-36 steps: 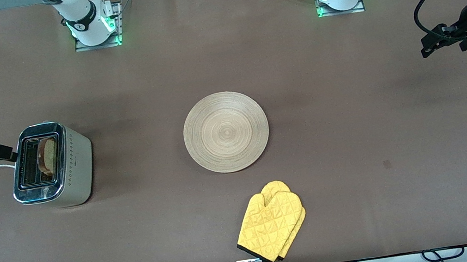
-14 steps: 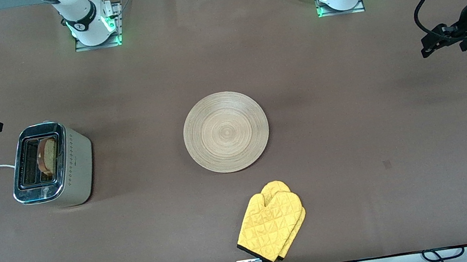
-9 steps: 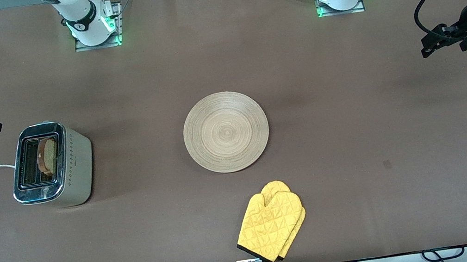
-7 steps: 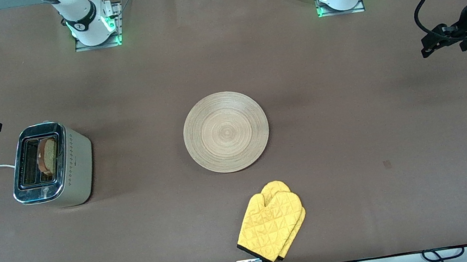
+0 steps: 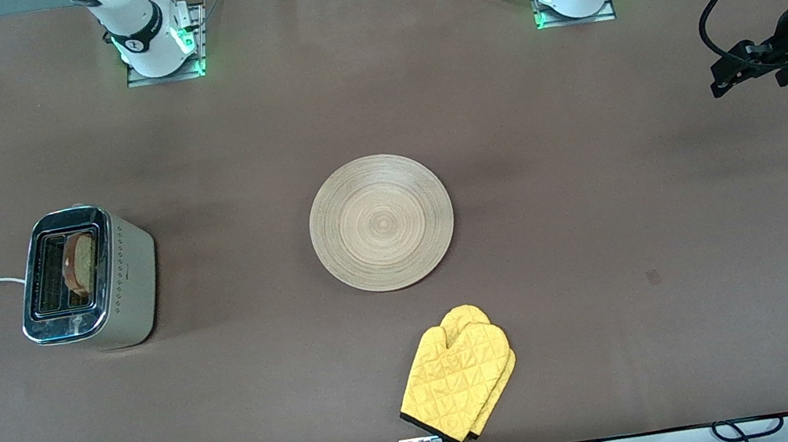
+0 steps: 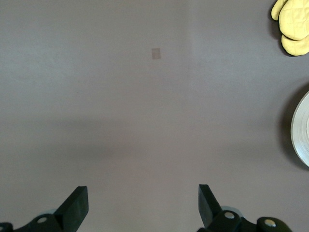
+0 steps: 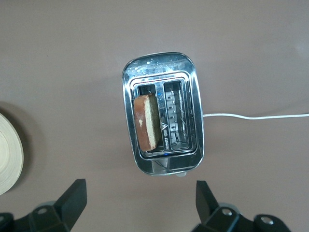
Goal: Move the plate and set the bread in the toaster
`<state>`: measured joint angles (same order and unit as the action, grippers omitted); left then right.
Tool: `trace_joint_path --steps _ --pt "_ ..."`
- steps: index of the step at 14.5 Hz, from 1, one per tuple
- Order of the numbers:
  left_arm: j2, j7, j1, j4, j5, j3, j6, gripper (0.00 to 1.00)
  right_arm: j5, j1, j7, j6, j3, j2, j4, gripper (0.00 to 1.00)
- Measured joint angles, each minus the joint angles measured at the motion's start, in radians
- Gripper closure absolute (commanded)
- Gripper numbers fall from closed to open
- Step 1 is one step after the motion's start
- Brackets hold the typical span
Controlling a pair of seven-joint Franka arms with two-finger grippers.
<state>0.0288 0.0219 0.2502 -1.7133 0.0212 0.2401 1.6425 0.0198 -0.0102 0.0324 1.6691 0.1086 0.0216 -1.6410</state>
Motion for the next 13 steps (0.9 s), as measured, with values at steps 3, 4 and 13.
trace_joint_path --steps 3,4,13 --pt "0.0 0.0 0.0 0.0 0.0 0.0 0.0 0.0 0.0 0.0 -0.024 0.0 -0.001 -0.002 0.0 0.0" --pt "0.0 0.0 0.0 0.0 0.0 0.0 0.0 0.0 0.0 0.0 -0.037 -0.001 -0.001 -0.002 0.0 0.0" --pt "0.0 0.0 0.0 0.0 0.0 0.0 0.0 0.0 0.0 0.071 -0.049 -0.001 -0.068 -0.003 0.0 0.0"
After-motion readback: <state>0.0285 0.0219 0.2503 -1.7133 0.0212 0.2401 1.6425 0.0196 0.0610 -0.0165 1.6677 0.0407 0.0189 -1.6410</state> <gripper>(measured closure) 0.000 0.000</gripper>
